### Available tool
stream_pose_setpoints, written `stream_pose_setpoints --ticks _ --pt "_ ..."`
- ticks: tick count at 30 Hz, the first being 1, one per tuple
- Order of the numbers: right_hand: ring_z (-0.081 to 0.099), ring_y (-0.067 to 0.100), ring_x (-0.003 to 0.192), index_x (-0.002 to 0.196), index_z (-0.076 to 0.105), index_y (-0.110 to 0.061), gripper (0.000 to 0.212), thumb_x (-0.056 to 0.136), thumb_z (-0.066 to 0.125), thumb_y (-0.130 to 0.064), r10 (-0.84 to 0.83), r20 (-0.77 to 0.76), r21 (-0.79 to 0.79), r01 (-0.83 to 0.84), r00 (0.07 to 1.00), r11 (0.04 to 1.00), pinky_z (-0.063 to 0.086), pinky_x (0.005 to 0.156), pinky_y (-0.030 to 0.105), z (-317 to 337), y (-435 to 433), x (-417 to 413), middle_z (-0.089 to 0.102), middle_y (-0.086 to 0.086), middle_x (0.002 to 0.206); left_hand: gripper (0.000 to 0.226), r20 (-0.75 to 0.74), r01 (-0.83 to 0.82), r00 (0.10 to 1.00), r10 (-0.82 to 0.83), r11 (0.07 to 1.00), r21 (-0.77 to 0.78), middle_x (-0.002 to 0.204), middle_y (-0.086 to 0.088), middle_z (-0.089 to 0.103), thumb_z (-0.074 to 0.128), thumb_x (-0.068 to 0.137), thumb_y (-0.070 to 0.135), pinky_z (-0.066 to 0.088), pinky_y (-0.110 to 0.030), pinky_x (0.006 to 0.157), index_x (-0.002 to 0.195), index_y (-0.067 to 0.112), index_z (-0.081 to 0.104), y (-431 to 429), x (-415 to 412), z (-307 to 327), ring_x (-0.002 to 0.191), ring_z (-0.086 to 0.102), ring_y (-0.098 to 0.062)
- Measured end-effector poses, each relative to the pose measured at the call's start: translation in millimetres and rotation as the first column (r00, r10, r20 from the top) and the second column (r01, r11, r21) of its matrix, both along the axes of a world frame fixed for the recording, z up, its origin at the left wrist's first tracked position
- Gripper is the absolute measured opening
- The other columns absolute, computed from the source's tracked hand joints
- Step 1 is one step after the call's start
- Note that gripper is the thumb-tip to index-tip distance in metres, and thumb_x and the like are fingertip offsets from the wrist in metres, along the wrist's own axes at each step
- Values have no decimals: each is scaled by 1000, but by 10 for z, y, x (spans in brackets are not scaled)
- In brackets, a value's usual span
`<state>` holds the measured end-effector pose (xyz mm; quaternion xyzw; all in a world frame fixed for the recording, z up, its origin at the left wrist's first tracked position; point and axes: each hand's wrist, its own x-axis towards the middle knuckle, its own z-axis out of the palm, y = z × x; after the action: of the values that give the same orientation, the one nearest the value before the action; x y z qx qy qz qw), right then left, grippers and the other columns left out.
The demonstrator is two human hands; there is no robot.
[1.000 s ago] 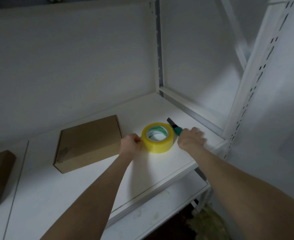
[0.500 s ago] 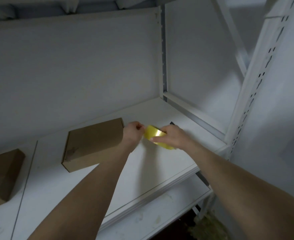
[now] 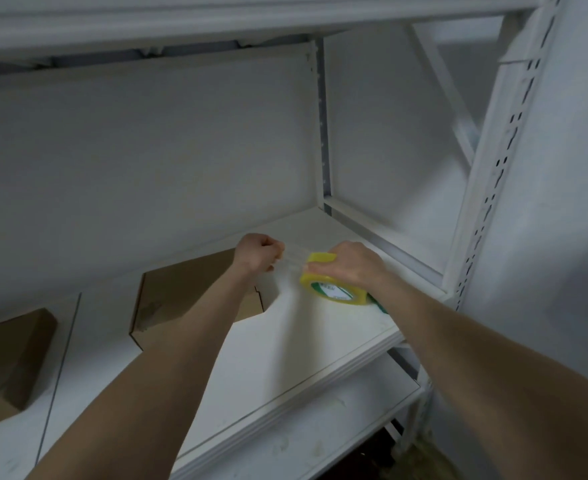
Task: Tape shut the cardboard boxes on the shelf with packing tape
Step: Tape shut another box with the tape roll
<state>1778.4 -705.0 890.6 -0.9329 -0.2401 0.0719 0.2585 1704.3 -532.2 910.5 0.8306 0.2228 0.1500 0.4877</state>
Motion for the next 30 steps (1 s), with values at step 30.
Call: stream_pose_setpoints --ticks 30 --pt "65 27 90 97 64 -13 43 81 67 -53 98 -362 247 -6 927 969 52 84 41 85 -229 20 67 11 98 15 154 -104 977 150 958 -268 77 -9 58 58 95 18 56 -20 57 94 3 59 229 -235 74 67 60 -16"
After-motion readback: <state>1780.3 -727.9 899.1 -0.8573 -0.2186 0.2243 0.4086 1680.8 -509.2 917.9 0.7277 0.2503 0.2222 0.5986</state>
